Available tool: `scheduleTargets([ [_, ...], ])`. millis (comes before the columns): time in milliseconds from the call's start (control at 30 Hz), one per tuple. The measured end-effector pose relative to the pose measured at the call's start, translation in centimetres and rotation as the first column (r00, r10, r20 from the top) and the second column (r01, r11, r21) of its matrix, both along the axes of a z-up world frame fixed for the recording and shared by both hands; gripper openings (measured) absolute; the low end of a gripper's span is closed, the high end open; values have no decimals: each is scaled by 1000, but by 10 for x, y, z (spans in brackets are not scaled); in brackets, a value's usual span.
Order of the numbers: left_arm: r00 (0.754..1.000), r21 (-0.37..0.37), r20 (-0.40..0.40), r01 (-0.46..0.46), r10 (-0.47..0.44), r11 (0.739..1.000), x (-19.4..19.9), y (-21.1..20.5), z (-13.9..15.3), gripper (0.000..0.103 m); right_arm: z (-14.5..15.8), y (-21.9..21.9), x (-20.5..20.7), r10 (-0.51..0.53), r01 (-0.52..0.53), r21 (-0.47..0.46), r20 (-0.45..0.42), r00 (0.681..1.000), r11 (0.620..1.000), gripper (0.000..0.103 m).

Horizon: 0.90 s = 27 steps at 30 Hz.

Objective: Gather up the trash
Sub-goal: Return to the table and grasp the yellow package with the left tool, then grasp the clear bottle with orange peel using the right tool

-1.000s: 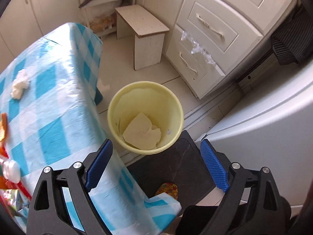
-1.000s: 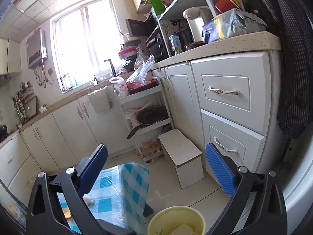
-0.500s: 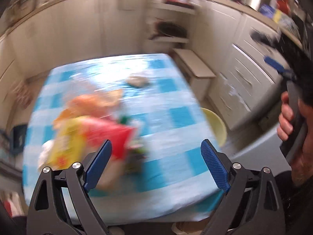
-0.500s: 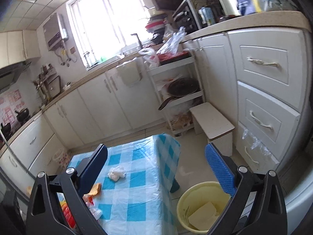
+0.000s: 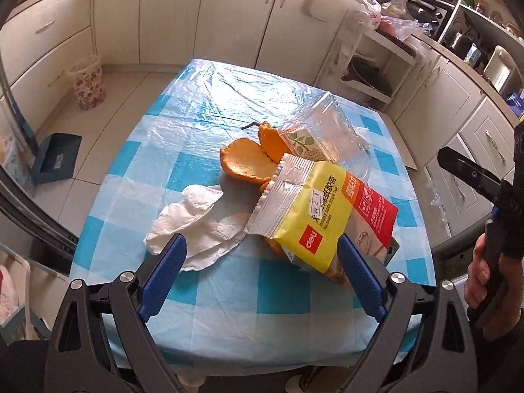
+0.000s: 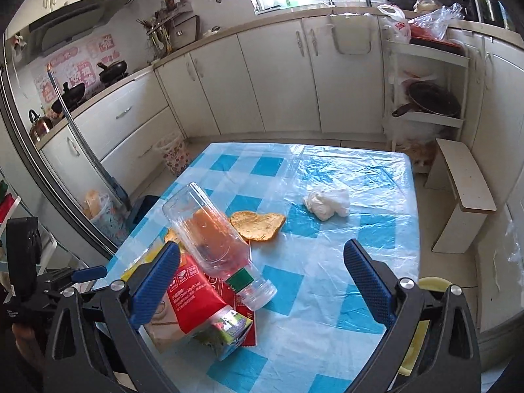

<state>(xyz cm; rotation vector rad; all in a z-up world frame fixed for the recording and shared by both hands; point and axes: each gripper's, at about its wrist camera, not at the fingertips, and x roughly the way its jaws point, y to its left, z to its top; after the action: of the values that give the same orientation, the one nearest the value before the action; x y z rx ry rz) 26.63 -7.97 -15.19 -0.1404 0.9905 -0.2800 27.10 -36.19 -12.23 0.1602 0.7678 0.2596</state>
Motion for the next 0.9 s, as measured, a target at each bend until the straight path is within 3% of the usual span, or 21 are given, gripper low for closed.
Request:
scheduleTargets([
  [200, 999, -12, -27, 44, -44, 999, 19, -16, -15, 85, -16, 20, 14, 42, -44, -45, -47, 998, 998, 96],
  [267, 996, -39, -49, 68, -70, 997, 23, -18, -17, 52, -19, 26, 18, 51, -54, -57, -57, 997, 997, 96],
  [367, 994, -92, -66, 77, -83, 993, 24, -14, -18, 26, -23, 33, 26, 60, -64, -51, -67, 996, 997, 96],
  [433, 994, -111, -63, 80, -88, 991, 22, -8, -16, 17, -24, 38, 31, 61, -65, -51, -69, 996, 997, 96],
  [667, 996, -199, -45, 65, -75, 978, 14, 28, -3, 5, -25, 53, 48, 66, -70, -53, -70, 995, 996, 96],
  [900, 997, -214, -69, 17, -33, 977, 14, 54, -9, 5, -40, 70, 63, 93, -106, -115, -112, 989, 988, 96],
])
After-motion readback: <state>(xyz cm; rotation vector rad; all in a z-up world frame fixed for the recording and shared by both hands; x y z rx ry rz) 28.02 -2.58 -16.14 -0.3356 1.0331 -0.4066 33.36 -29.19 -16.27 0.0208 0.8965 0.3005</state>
